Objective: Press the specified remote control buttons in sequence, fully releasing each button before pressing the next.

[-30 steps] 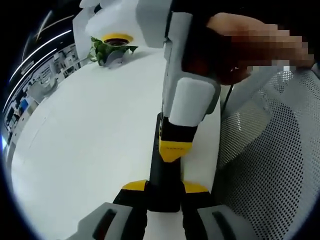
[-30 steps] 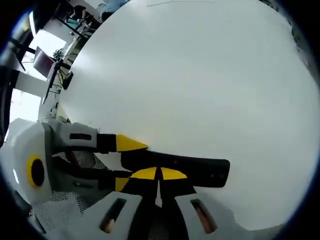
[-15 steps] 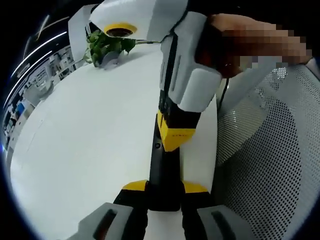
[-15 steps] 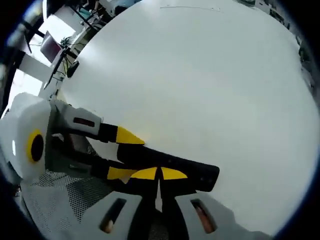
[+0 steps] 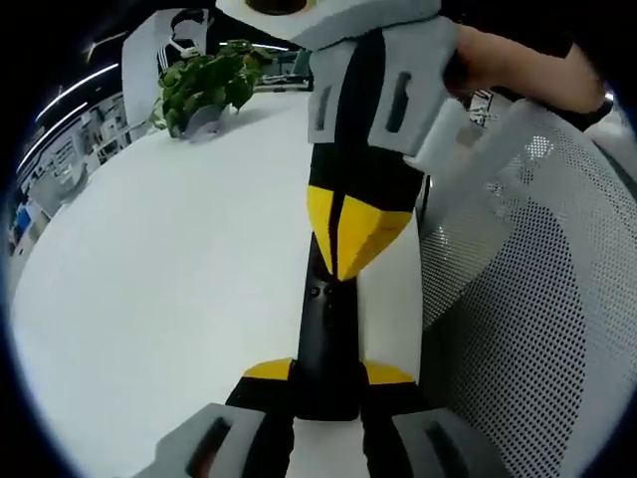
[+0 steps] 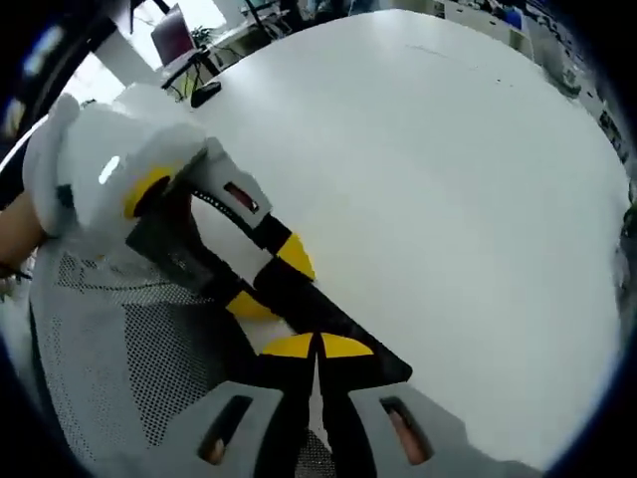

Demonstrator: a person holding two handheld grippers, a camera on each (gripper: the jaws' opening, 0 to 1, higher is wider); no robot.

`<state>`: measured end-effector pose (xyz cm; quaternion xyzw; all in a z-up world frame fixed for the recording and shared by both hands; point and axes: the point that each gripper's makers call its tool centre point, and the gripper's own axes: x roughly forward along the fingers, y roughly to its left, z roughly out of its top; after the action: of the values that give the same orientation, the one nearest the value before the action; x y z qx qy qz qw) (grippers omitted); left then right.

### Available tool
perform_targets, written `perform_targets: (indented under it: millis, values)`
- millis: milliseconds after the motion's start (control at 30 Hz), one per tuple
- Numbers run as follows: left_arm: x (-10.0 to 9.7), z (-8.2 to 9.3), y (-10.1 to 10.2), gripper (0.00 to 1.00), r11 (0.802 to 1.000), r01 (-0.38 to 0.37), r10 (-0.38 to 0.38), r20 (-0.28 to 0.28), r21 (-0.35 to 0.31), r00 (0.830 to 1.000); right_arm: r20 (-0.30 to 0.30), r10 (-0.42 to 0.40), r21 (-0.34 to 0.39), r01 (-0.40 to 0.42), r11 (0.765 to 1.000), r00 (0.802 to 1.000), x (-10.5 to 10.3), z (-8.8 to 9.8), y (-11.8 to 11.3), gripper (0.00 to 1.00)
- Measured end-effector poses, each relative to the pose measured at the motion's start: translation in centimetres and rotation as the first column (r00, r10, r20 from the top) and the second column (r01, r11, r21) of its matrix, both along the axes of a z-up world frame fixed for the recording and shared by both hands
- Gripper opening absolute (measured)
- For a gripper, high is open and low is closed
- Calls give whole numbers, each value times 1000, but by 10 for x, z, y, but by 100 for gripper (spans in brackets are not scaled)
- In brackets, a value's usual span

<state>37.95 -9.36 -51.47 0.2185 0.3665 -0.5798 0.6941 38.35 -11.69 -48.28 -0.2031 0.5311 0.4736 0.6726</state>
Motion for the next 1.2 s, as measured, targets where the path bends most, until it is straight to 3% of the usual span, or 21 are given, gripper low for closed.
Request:
perform_targets:
  millis: [100, 267, 367, 533, 1033, 1200]
  values:
    - [1, 1, -3, 24, 998, -13, 13, 0, -56, 1000, 45, 79, -7, -79, 997, 996, 4, -4, 4, 0]
    - [-1, 0, -3, 24, 999, 24, -24, 25, -30, 999, 74, 191, -40, -189, 981, 979, 6, -14, 3, 0]
    - [0, 0, -1, 25, 999, 22, -21, 13, -40, 1000, 75, 250, -51, -247, 968, 965, 4, -17, 1, 0]
    - [-1, 1, -2, 25, 999, 8, -8, -4, -52, 1000, 38, 269, -69, -266, 962, 962, 1, -25, 0, 0]
    - [0, 1, -5, 25, 998, 14, -13, 12, -53, 1000, 56, 325, -112, -317, 942, 944, 4, -27, -1, 0]
    - [0, 1, -6, 24, 999, 22, -21, 21, -47, 1000, 71, 372, -142, -360, 922, 925, 1, -28, -1, 0]
